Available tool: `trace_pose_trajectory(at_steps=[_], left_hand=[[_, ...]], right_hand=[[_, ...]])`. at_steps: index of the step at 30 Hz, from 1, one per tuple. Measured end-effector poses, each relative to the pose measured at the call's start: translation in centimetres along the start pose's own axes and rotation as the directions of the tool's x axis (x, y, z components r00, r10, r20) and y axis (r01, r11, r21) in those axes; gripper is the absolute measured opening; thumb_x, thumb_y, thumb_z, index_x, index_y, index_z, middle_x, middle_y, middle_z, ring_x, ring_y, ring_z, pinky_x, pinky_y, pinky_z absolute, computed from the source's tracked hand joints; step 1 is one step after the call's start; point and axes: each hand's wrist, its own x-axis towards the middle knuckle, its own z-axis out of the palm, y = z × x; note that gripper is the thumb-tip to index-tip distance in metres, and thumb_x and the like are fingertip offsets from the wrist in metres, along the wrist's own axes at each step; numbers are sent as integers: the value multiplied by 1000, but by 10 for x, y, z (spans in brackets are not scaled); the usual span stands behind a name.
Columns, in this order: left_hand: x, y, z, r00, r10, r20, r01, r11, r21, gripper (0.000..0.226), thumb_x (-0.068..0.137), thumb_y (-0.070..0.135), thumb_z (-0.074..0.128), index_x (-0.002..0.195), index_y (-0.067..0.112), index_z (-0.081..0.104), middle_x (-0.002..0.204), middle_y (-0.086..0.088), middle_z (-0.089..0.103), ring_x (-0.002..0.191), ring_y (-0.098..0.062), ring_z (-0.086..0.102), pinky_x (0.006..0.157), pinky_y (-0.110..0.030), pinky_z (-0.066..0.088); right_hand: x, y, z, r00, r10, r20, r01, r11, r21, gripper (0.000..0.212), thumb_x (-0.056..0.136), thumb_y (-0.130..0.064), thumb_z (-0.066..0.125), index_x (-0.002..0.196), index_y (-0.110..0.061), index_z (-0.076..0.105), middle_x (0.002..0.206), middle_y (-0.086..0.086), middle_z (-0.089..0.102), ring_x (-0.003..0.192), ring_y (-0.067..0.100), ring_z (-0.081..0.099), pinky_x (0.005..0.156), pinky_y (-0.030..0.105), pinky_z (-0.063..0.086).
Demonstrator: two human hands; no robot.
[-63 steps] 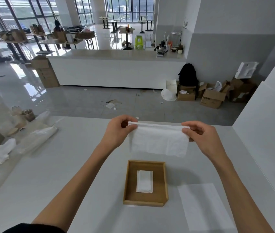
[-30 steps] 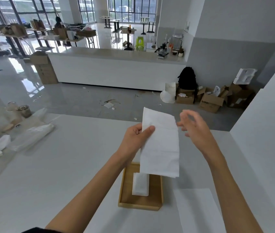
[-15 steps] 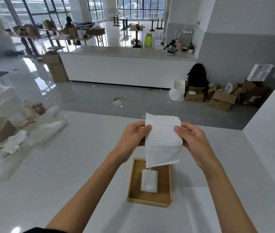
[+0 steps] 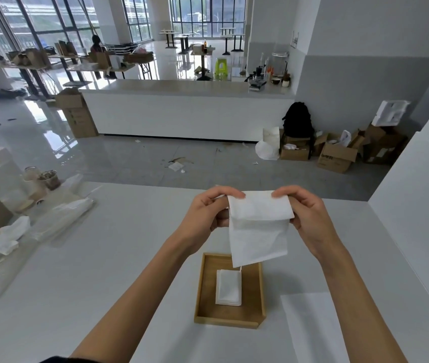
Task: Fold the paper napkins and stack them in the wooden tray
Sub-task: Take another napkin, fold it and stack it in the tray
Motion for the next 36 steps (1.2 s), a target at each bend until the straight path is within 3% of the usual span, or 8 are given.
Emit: trace_pose_trajectory(at_steps=[4,6,9,13,19,25,31,36], left_hand=[[5,3,5,999,3,35,-1,999,-42,33,104,8,42,91,23,70,89,-11,63,76,-29,57,63,-30,49],[7,7,6,998,-30,60,36,994,-107,20,97,18,46,98,22,66,90,1,69,73,-13,64,57,-23,52],[10,7,9,998,-47,33,49,997,-56,25,94,37,55,114,22,60,91,2,69,73,-11,64,60,-24,53],[16,3,9,1000,5,8,-6,997,79,39,98,7,63,131,25,51,107,2,79,91,-18,76,71,-28,60],[25,3,8,996,52,-67,-46,995,86,49,96,1,64,133,31,53,109,0,79,94,-22,77,73,-34,63],[29,1,-4,992,4,-125,6,997,76,45,94,8,69,130,29,54,106,0,80,95,-20,77,74,-30,62],[30,-9,-9,987,-54,-153,70,993,97,19,95,6,67,113,10,69,100,-12,79,93,-22,77,77,-30,62],[37,-10,-5,990,-109,-87,119,987,111,23,96,11,68,119,12,65,101,-6,80,95,-22,77,78,-31,62]], right_hand=[[3,-2,-6,999,-34,34,33,998,47,50,101,2,39,78,-22,75,92,-5,67,84,9,63,61,20,51],[5,-3,-9,997,-50,50,46,995,92,49,102,3,34,81,-14,75,95,1,69,90,16,62,68,23,52],[9,-3,-11,998,-56,36,54,998,45,39,106,-9,38,88,-11,74,96,-1,71,91,15,64,73,24,52],[15,-1,-12,995,-95,-33,86,975,-207,13,98,-18,64,95,-26,74,88,-15,71,80,2,62,69,15,50],[26,5,-12,994,90,64,-87,995,-52,55,87,-41,71,137,-42,49,112,-11,76,97,9,74,74,22,59],[35,17,-4,996,86,37,-84,995,-47,23,90,-22,73,113,-27,70,108,-5,79,96,16,76,73,23,60],[44,17,-1,996,89,29,-87,993,-75,22,93,-19,70,115,-25,69,106,-8,79,94,13,76,72,22,60],[44,19,-5,997,74,-3,-73,987,-140,20,94,-17,70,111,-28,70,102,-13,78,91,8,75,69,19,59]])
